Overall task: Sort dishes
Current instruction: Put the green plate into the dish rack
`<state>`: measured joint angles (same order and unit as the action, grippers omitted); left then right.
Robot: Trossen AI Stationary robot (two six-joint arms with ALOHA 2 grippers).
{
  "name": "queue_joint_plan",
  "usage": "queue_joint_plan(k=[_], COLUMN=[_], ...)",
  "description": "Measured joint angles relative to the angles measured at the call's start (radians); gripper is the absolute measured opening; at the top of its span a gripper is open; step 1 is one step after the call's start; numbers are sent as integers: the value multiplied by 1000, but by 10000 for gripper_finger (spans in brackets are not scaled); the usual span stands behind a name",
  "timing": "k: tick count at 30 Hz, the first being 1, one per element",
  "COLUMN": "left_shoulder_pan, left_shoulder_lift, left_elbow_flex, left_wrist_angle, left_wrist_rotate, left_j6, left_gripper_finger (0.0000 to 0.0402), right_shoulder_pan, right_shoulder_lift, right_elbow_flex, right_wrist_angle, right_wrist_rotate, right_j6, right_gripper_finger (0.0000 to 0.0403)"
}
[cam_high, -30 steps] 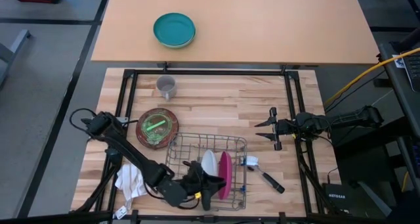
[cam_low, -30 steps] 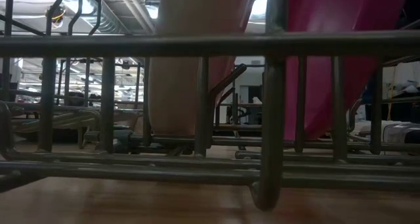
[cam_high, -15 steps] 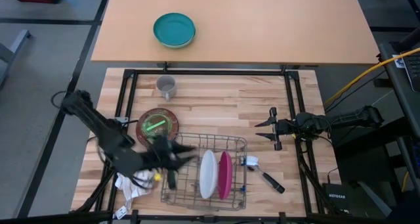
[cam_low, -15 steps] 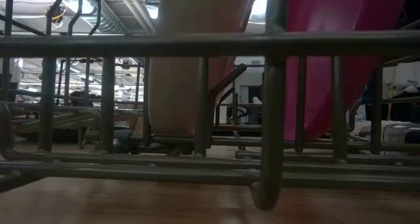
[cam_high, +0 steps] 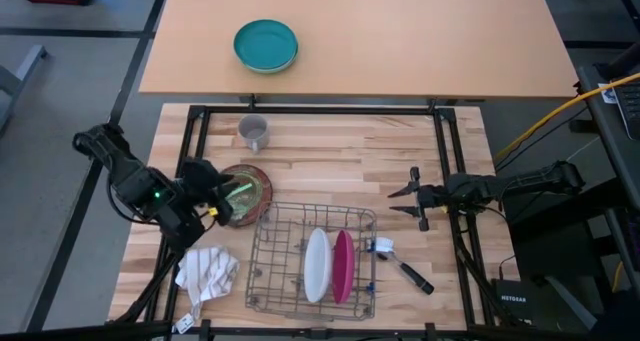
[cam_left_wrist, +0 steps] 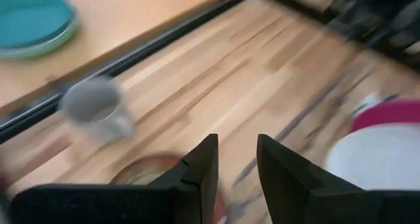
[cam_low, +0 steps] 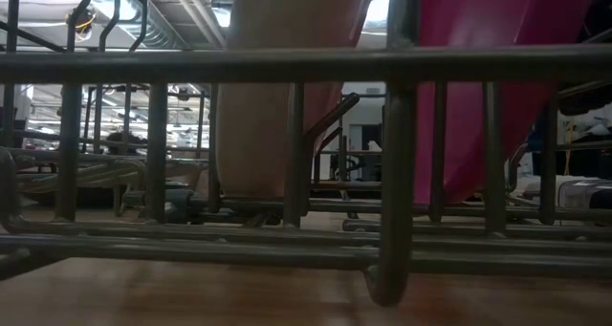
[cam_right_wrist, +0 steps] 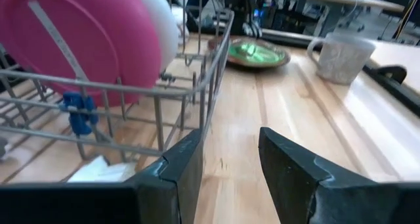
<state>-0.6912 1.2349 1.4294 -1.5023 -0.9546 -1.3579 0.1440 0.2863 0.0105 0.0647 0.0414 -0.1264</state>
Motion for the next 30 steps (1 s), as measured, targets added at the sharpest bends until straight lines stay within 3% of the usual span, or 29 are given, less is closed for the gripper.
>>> queue_joint_plan(k=[7, 19, 30], left_shoulder_pan=[5, 5, 5], left_shoulder_lift=[3, 5, 5], left_elbow_flex=[-153, -498, -693], left_wrist_angle=[-39, 264, 497], left_wrist_rotate=[100, 227, 360], left_j6=[19, 48, 178], left_gripper_finger=[95, 95, 95], right_shoulder_pan=[0, 0, 0], right_shoulder_lift=[0, 0, 0], right_elbow_flex=[0, 0, 0], right_wrist_angle=[-18, -23, -23], right_wrist_rotate=[2, 2, 0], right_j6=[20, 25, 52], right_gripper_finger=[154, 154, 154])
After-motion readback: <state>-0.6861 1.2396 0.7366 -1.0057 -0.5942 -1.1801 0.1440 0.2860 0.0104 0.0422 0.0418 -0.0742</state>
